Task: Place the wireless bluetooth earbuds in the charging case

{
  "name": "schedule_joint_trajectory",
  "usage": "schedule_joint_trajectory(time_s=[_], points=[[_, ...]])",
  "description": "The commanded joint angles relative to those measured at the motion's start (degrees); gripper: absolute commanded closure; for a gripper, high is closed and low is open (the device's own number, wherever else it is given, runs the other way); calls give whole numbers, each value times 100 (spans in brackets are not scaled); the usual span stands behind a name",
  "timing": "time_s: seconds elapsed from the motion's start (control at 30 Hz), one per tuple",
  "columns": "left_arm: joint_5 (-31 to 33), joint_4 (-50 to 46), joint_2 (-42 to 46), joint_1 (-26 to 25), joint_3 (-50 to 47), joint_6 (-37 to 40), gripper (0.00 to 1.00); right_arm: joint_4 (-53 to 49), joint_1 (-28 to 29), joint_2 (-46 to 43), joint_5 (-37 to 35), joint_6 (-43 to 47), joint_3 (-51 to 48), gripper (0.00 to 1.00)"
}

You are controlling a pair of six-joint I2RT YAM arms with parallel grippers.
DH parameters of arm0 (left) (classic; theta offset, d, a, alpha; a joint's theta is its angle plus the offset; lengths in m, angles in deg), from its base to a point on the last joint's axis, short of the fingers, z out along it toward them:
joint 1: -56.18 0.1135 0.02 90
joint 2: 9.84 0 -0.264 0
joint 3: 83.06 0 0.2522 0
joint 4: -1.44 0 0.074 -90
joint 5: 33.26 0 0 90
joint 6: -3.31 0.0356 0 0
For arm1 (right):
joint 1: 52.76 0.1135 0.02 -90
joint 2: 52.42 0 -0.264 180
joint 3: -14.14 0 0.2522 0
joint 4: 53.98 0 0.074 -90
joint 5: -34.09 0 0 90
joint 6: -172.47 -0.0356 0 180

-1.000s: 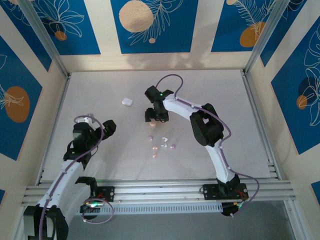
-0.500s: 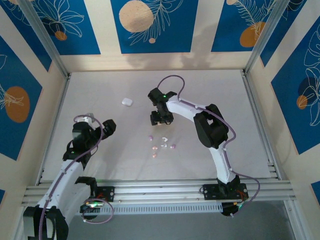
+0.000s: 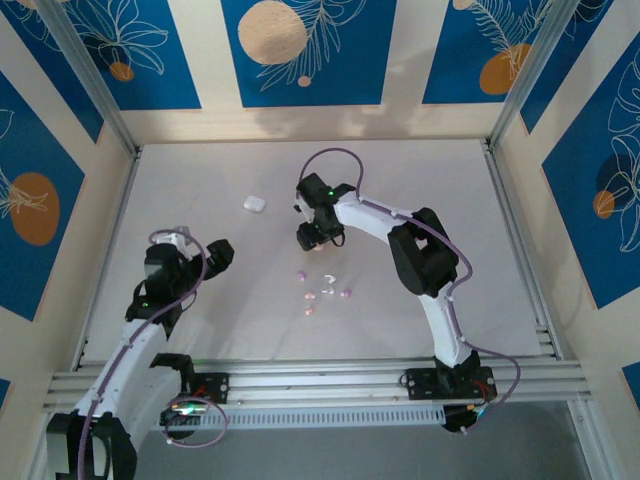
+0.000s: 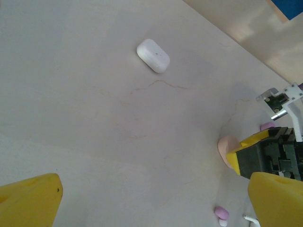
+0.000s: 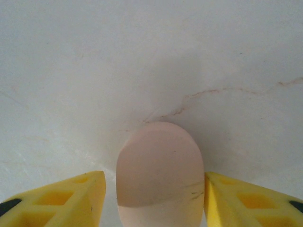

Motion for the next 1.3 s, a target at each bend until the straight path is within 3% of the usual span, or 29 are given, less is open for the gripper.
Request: schedule_joint_trajectory(time_s=[0.0,0.33,0.53,0.7,1.0,1.27], points=[[-254,73,52,43,208,67,0,18,-34,-28,289,336,-112,44],[-435,158,-7,43,217,67,0,264,-43,-104,279,498,-473,44],[-711,350,-115,41,210,23,5,734,-34,-476,414,659,-860,58],[-1133,425,-379,5,441,-41,14,1495,-51,-1427,560,692,-1644,63],[-1527,598,-526,-368,939,-198,22,3074,-112,-3774,823,1110,-3426,68],[-1467,745,-675,-1351,1591,-191,24,4232,-39,-5264,1298,2184,-4780,70]])
